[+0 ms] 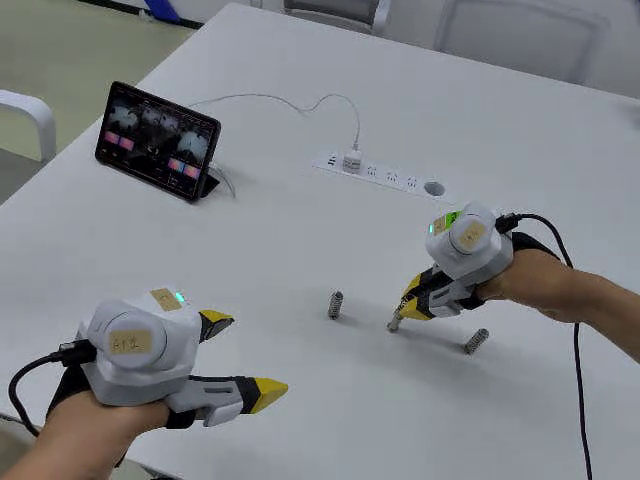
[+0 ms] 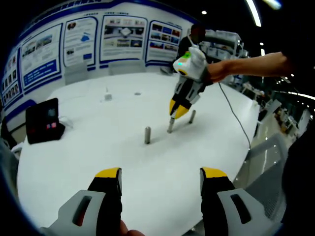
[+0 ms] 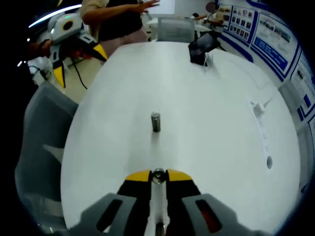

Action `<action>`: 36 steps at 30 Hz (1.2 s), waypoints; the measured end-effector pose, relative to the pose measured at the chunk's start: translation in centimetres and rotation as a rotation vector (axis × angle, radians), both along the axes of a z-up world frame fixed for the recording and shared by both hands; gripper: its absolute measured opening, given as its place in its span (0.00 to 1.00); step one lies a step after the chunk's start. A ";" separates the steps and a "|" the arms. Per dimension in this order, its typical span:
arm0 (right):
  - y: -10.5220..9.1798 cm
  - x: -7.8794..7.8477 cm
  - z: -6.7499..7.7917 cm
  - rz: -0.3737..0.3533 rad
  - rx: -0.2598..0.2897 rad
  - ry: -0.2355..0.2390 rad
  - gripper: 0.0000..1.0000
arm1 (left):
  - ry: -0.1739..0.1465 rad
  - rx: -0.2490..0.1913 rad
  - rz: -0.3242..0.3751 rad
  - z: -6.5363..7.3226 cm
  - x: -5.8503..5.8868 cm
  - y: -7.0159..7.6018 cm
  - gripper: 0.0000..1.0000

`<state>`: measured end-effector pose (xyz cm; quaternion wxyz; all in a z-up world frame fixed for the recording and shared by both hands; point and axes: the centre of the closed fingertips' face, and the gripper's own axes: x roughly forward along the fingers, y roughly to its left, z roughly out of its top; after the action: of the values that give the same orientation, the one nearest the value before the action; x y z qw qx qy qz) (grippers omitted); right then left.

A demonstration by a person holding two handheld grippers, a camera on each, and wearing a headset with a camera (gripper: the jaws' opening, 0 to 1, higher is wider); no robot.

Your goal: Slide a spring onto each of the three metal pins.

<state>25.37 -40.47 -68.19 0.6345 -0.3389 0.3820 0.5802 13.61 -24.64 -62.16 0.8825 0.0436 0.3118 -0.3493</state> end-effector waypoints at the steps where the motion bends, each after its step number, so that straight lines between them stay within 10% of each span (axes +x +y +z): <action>1: 0.0 0.0 -0.2 0.003 -0.004 0.000 0.13 | 0.002 -0.001 0.002 0.0 0.0 0.1 0.65; 36: 0.1 -0.4 -3.8 0.043 -0.079 0.017 0.20 | 0.009 0.003 0.005 0.0 0.1 0.4 0.66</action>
<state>24.99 -40.40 -71.96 0.6046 -0.3669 0.4026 0.5811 13.70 -24.25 -62.19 0.8819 0.0426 0.3167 -0.3468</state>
